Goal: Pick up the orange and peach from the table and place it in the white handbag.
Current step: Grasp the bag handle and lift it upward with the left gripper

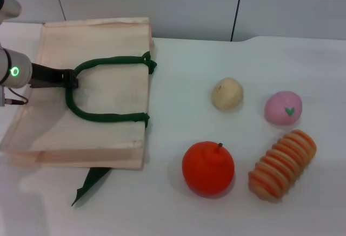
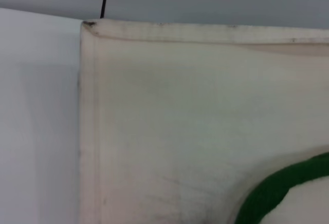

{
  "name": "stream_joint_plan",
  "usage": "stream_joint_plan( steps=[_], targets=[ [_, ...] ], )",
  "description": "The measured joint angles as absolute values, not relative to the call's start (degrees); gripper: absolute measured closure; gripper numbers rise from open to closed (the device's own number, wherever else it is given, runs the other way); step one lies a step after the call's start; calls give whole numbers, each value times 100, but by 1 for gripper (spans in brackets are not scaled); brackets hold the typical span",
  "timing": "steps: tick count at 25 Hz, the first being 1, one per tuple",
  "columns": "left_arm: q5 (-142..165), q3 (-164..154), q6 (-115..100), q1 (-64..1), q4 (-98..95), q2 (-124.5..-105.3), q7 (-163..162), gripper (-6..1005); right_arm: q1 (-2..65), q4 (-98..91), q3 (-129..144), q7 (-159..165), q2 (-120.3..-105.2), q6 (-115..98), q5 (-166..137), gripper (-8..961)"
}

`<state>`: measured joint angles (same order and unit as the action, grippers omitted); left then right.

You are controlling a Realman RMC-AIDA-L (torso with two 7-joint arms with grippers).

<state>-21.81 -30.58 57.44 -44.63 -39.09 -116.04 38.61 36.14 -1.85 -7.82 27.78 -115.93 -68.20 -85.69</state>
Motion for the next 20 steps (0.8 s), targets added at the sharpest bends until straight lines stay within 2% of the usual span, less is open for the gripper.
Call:
stream_joint_plan(
  steps=[12, 17, 20],
  targets=[
    [-3937, -3007, 5872, -4157, -3859, -11578, 5001, 884, 3570, -225, -736, 3032, -11592, -7012, -8835, 100],
    [-5475, -2998, 6509, -3849, -3846, -11392, 5777, 884, 3558, -947, -477, 3914, -11575, -7686, -10077, 102],
    [-6547, -2987, 7090, -3651, -3664, -11213, 6270, 884, 3608, -1458, -300, 4330, -11575, -8232, -11026, 103]
  ],
)
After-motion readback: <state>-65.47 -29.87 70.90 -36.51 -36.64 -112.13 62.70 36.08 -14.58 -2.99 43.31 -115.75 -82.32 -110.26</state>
